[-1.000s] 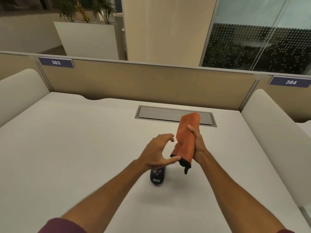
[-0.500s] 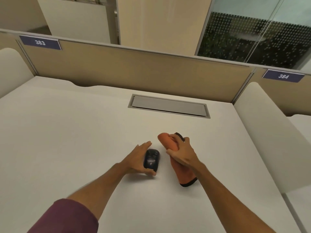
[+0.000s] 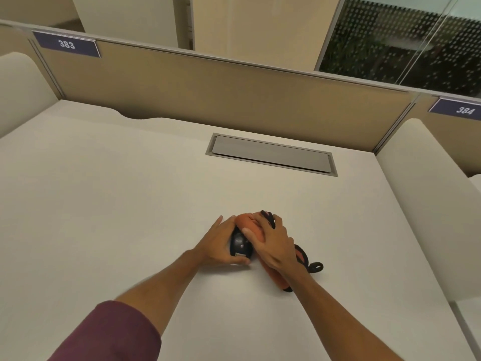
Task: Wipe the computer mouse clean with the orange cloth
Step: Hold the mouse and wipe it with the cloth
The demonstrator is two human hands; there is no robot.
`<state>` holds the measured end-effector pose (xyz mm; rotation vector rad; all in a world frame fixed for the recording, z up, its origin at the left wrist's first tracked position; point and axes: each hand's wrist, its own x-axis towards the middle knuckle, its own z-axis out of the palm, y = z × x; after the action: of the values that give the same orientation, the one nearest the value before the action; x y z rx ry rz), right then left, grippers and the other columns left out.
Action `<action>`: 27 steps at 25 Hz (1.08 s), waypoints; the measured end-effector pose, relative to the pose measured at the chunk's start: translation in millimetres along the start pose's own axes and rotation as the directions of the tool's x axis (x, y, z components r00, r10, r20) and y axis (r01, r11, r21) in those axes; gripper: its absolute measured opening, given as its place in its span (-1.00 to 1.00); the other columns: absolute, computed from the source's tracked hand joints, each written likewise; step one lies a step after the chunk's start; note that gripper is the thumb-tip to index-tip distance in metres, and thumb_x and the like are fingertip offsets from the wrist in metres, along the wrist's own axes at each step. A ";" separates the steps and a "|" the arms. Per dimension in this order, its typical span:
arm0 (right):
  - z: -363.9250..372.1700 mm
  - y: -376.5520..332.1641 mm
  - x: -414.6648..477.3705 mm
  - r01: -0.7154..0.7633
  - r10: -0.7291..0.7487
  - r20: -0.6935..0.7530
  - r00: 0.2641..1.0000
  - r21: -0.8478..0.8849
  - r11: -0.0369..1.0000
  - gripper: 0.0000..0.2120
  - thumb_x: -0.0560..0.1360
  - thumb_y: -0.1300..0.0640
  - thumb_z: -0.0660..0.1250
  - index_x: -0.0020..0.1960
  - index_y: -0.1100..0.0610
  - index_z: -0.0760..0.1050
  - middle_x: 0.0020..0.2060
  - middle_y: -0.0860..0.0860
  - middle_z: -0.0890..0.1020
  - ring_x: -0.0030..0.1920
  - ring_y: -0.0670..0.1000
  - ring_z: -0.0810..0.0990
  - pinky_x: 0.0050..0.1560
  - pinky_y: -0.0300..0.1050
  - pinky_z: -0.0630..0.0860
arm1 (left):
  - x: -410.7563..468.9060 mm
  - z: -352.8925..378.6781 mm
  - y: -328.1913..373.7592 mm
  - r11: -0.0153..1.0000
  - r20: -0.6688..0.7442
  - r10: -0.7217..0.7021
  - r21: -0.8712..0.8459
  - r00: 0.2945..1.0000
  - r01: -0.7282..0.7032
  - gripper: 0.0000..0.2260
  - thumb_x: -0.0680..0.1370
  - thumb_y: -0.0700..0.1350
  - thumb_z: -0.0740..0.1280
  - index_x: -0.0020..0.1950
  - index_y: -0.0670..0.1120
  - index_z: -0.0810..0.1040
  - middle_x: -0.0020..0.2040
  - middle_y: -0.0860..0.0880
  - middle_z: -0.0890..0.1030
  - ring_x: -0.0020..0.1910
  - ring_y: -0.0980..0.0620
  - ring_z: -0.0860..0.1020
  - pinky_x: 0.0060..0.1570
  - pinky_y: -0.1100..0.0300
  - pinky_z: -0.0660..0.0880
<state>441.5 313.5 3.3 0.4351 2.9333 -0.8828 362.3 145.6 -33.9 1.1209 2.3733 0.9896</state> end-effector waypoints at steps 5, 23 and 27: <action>4.5 9.1 7.2 0.033 -0.021 -0.086 0.996 0.132 0.991 -0.58 0.48 -0.32 0.12 0.29 -0.23 0.34 0.34 -0.04 0.34 0.24 0.08 0.47 0.26 0.15 0.43 | -1.0 3.3 -1.6 0.998 -0.035 -0.030 0.054 0.999 0.032 -0.08 0.28 0.45 0.40 0.49 0.05 0.19 0.40 0.15 0.38 0.40 0.20 0.32 0.54 0.03 -0.05; 12.3 14.0 5.4 -0.060 0.056 -0.174 0.983 -0.019 0.998 -0.62 0.56 -0.17 0.11 0.36 -0.16 0.36 0.42 -0.01 0.29 0.29 0.13 0.43 0.30 0.18 0.33 | -1.8 7.6 -10.7 0.992 -0.053 -0.039 0.116 0.998 0.045 0.04 0.26 0.45 0.40 0.56 -0.01 0.10 0.54 0.10 0.23 0.55 0.18 0.08 0.55 0.10 -0.11; 11.3 8.3 7.7 -0.143 0.162 -0.231 0.959 0.098 0.985 -0.63 0.57 -0.11 0.14 0.30 0.00 0.44 0.39 0.01 0.32 0.23 0.14 0.49 0.30 0.17 0.39 | -2.4 7.6 -11.2 0.993 -0.058 -0.040 0.111 0.998 0.046 0.03 0.26 0.44 0.42 0.56 -0.02 0.12 0.54 0.09 0.25 0.55 0.16 0.09 0.54 0.14 -0.14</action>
<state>436.0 315.9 -11.5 0.8155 3.0277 -0.9937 362.0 142.1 -47.1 1.0903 2.5144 0.8935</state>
